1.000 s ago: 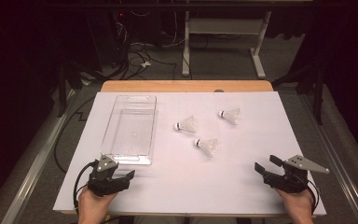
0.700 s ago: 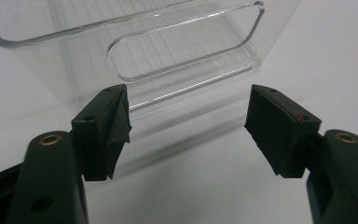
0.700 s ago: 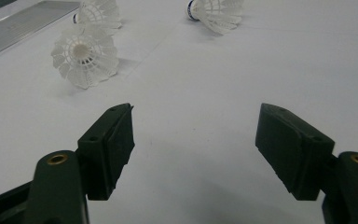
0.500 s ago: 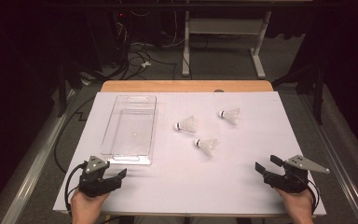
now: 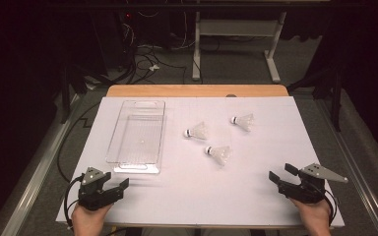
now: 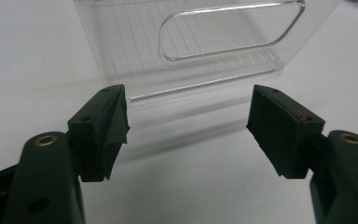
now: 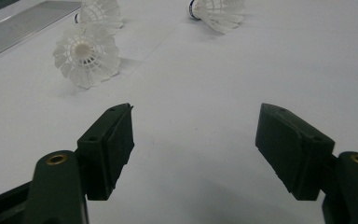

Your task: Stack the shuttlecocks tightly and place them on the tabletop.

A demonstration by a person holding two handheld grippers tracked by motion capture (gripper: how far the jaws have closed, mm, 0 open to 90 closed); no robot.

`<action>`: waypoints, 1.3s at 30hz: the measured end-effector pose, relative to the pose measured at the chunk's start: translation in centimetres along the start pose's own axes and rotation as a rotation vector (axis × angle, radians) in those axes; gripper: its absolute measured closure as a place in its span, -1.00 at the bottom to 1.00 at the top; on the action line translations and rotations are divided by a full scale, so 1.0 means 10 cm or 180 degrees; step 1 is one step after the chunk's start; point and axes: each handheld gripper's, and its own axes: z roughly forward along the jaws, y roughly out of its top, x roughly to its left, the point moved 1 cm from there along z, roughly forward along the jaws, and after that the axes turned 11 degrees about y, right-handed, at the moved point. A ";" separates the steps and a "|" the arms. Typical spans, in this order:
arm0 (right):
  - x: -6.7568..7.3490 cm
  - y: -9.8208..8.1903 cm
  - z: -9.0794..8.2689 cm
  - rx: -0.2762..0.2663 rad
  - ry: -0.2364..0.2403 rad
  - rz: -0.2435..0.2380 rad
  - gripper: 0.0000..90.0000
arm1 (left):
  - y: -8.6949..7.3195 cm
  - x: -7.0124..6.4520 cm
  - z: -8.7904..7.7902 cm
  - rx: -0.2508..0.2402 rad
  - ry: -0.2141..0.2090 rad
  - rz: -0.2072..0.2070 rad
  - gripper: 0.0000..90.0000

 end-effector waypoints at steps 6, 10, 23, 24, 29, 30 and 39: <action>0.02 0.06 0.02 -0.0028 0.0047 -0.0038 -0.38 | -0.01 -0.03 -0.03 -0.0066 0.0030 0.0021 -0.36; 0.06 0.09 0.03 -0.0029 0.0033 -0.0094 -0.39 | -0.01 -0.02 -0.03 -0.0088 0.0039 -0.0015 -0.37; 0.19 0.19 0.13 0.0002 -0.0002 -0.0173 -0.32 | 0.00 -0.03 -0.03 -0.0100 -0.0027 -0.0014 -0.37; 0.20 0.19 0.15 -0.0013 -0.0009 -0.0181 -0.31 | 0.00 -0.02 -0.03 -0.0095 -0.0034 -0.0009 -0.37; 0.20 0.23 0.21 -0.0005 -0.0008 -0.0134 -0.30 | 0.01 -0.01 -0.02 -0.0103 -0.0041 -0.0031 -0.37; 0.21 0.24 0.22 0.0008 0.0008 -0.0124 -0.30 | 0.01 -0.02 -0.02 -0.0115 -0.0041 -0.0030 -0.37; 0.35 0.28 0.41 0.0217 0.0128 -0.0236 -0.21 | 0.01 -0.02 -0.02 -0.0112 -0.0053 0.0007 -0.38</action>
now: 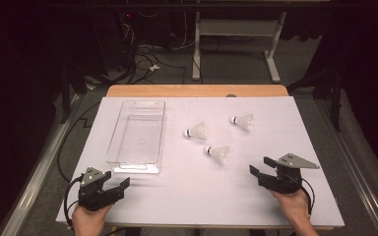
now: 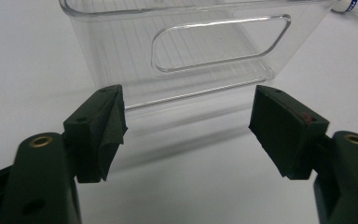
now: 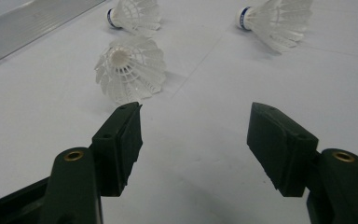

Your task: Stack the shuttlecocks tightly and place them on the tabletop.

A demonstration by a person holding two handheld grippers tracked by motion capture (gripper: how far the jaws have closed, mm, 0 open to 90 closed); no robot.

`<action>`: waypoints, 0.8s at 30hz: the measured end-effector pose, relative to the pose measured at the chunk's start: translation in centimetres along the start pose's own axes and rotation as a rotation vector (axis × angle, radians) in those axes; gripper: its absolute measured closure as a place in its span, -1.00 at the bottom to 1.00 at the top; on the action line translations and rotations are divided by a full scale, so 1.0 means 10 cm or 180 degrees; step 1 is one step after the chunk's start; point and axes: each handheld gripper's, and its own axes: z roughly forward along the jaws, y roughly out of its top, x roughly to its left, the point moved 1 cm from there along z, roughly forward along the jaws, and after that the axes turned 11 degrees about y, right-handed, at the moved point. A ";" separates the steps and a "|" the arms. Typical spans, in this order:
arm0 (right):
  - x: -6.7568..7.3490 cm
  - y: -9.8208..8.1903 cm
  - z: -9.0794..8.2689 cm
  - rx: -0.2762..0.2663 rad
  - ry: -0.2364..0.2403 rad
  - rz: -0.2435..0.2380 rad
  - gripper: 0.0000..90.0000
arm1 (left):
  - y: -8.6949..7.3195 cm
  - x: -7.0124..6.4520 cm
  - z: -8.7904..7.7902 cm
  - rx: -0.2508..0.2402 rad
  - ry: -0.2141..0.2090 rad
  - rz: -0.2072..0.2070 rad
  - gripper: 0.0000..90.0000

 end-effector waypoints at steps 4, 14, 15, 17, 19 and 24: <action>0.05 0.04 0.10 0.0060 0.0030 -0.0058 -0.20 | 0.02 -0.05 0.04 0.0013 -0.0017 0.0040 -0.39; 0.17 0.10 0.30 0.0255 0.0135 -0.0005 -0.13 | 0.02 -0.05 0.05 0.0049 -0.0018 0.0082 -0.38; 0.18 0.12 0.32 0.0285 0.0160 0.0010 -0.11 | 0.02 -0.05 0.05 0.0052 -0.0003 0.0104 -0.38; 0.19 0.14 0.37 0.0347 0.0190 0.0011 -0.07 | 0.02 -0.04 0.04 0.0042 0.0020 0.0104 -0.37; 0.22 0.16 0.40 0.0400 0.0220 0.0032 -0.03 | 0.02 -0.02 0.05 0.0048 0.0012 0.0084 -0.37; 0.25 0.18 0.49 0.0498 0.0245 0.0018 0.04 | 0.02 -0.03 0.05 0.0034 0.0002 0.0109 -0.37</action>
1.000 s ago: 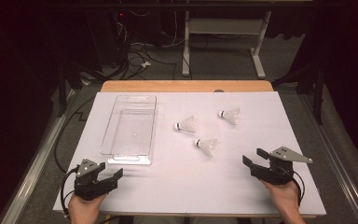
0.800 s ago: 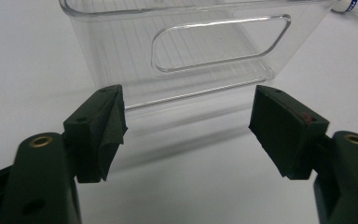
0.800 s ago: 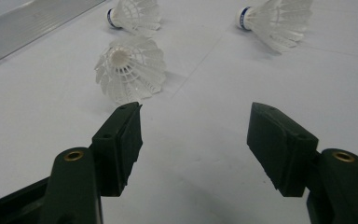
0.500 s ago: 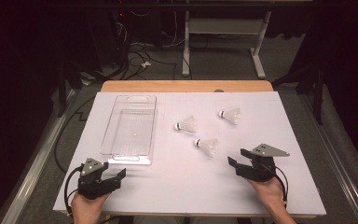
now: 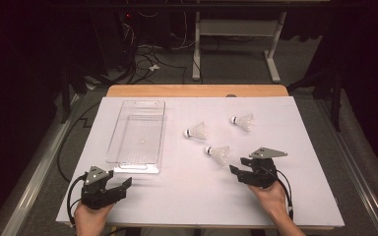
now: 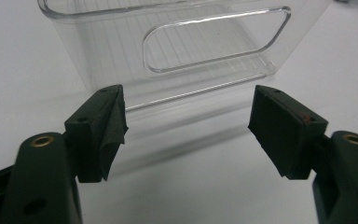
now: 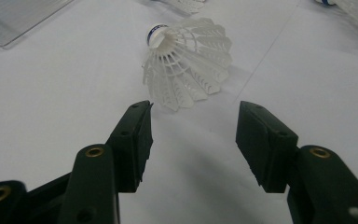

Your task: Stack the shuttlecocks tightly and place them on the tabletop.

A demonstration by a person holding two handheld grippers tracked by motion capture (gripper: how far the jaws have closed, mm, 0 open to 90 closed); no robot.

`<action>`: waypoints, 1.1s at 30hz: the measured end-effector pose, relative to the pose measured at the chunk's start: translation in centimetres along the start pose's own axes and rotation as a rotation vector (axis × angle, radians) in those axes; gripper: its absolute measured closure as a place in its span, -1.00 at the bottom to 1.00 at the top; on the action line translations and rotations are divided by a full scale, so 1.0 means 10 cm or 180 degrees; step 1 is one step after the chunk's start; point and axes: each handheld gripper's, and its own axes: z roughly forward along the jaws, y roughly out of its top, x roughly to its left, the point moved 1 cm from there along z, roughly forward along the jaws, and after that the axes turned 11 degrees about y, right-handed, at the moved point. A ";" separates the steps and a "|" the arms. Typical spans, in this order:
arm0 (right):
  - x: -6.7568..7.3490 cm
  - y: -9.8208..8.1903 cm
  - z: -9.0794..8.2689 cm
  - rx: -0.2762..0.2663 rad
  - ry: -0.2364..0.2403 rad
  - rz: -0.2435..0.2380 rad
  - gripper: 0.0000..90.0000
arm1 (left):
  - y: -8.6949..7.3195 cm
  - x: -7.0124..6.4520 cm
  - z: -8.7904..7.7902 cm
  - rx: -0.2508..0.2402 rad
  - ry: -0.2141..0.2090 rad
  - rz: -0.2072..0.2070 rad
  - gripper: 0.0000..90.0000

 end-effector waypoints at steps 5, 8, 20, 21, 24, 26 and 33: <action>0.03 0.08 0.02 0.0040 0.0074 0.0055 0.08 | 0.00 0.01 -0.01 -0.0015 -0.0007 -0.0023 -0.38; 0.04 0.11 0.06 0.0103 0.0141 0.0071 0.12 | -0.01 0.04 -0.02 -0.0019 0.0017 -0.0041 -0.38; 0.11 0.23 0.23 0.0335 0.0221 0.0098 0.32 | -0.01 0.06 -0.02 -0.0034 0.0006 -0.0057 -0.38; 0.12 0.23 0.24 0.0351 0.0230 0.0092 0.32 | -0.01 0.06 -0.02 -0.0027 0.0003 -0.0052 -0.38; 0.13 0.26 0.27 0.0372 0.0221 0.0107 0.35 | -0.01 0.06 -0.02 -0.0019 -0.0002 -0.0045 -0.38; 0.13 0.28 0.29 0.0371 0.0206 0.0123 0.36 | -0.01 0.06 -0.02 -0.0015 -0.0003 -0.0035 -0.38; 0.10 0.34 0.35 0.0360 0.0186 0.0181 0.44 | -0.01 0.06 -0.02 -0.0013 -0.0006 -0.0035 -0.38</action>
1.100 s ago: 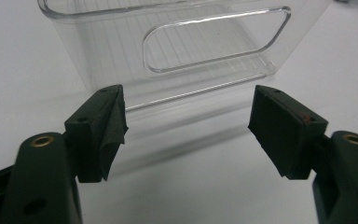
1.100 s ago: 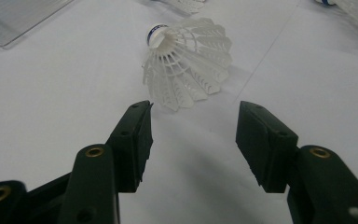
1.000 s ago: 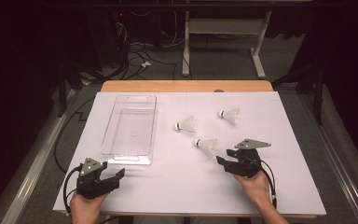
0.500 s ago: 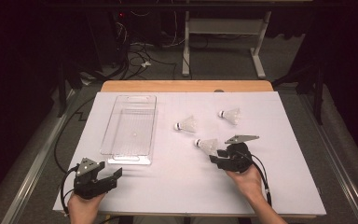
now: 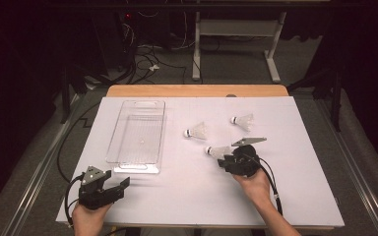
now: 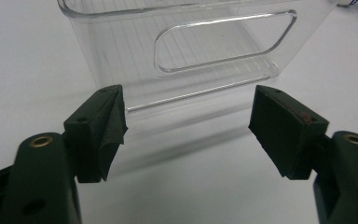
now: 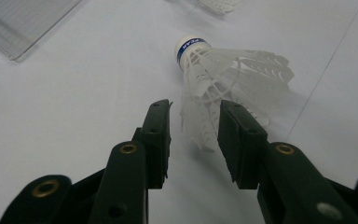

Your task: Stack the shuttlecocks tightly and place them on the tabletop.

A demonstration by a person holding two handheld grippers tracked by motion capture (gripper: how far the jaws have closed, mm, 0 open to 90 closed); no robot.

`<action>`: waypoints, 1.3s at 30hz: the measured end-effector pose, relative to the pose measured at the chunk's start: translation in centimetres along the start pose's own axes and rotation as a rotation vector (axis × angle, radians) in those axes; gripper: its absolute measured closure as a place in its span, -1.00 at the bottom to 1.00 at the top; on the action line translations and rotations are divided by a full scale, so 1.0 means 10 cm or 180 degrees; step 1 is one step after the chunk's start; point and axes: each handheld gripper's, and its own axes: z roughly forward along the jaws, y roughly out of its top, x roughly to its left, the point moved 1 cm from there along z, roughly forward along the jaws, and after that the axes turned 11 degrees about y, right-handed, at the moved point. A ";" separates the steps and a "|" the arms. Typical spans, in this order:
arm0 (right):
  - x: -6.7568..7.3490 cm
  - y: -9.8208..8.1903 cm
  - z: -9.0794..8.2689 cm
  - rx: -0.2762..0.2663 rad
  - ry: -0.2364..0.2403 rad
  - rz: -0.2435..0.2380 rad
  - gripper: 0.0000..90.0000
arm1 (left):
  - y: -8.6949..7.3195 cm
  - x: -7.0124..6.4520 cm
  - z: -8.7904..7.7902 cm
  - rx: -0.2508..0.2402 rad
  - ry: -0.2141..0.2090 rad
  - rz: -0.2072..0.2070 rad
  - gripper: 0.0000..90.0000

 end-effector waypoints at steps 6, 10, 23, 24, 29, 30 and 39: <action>-0.01 0.00 0.04 0.0055 -0.0021 0.0011 0.60 | 0.00 -0.01 -0.01 -0.0031 0.0020 0.0018 -0.36; -0.01 0.00 0.06 0.0100 -0.0069 -0.0047 0.71 | 0.00 -0.02 -0.02 -0.0058 0.0035 0.0021 -0.35; -0.04 0.02 0.05 0.0113 0.0010 -0.0147 1.00 | 0.00 -0.04 -0.03 -0.0087 0.0053 0.0045 -0.34; -0.04 0.02 0.05 0.0109 0.0015 -0.0147 1.00 | 0.00 -0.03 -0.03 -0.0083 0.0052 0.0043 -0.34; -0.07 0.03 0.02 0.0097 0.0053 -0.0157 1.00 | -0.01 -0.03 -0.04 -0.0102 0.0081 0.0022 -0.35; -0.08 0.03 0.02 0.0090 0.0055 -0.0157 1.00 | -0.01 -0.03 -0.04 -0.0103 0.0084 0.0029 -0.35; -0.10 0.04 -0.07 0.0102 0.0037 -0.0196 1.00 | -0.01 -0.03 -0.04 -0.0106 0.0082 0.0030 -0.35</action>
